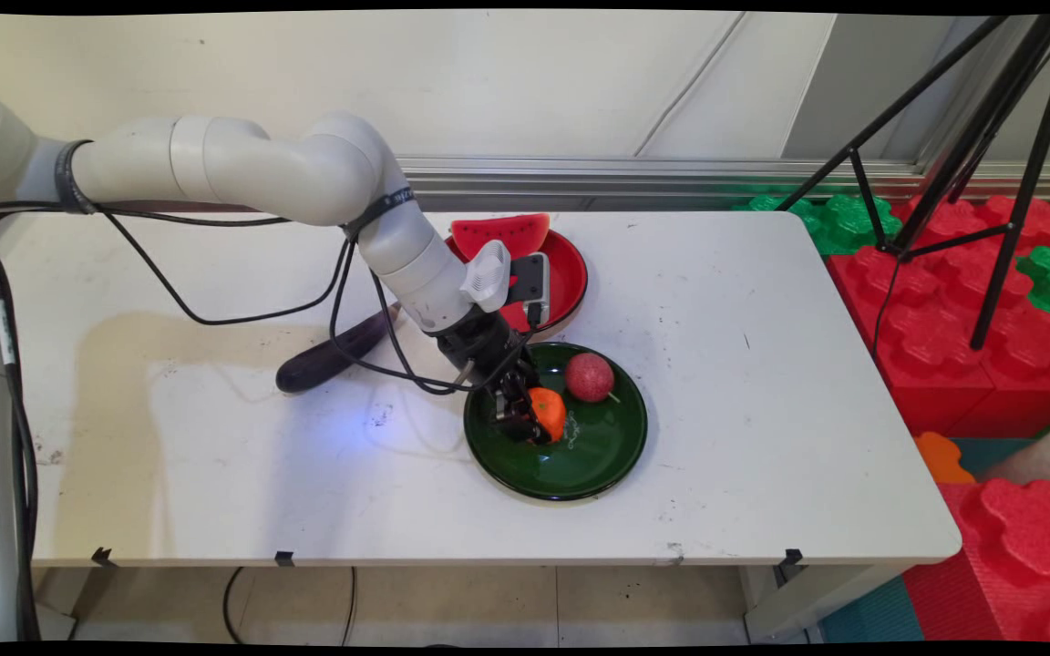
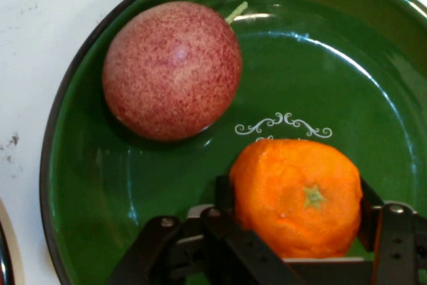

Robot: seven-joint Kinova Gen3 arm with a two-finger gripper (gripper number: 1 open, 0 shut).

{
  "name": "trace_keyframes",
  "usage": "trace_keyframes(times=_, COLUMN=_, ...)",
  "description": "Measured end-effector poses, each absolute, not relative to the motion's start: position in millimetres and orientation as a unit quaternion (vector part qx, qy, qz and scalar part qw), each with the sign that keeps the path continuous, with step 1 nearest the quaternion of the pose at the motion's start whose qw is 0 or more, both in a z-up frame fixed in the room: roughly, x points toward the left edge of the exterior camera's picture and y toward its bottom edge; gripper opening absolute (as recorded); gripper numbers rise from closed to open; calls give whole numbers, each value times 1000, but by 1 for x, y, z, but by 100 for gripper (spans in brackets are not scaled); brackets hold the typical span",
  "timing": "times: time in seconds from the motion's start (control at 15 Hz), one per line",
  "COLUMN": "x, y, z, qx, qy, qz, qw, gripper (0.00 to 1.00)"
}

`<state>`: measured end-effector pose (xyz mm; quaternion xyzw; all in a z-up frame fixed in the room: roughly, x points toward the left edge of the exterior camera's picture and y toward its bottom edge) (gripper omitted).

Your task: Place the picked object on the table

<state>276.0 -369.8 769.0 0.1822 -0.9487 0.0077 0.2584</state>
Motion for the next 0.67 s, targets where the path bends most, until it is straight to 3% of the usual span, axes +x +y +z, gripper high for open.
trace_keyframes(times=0.67, x=280, y=-368, z=777, qx=181, qy=-948, qz=14, qw=261, gripper=0)
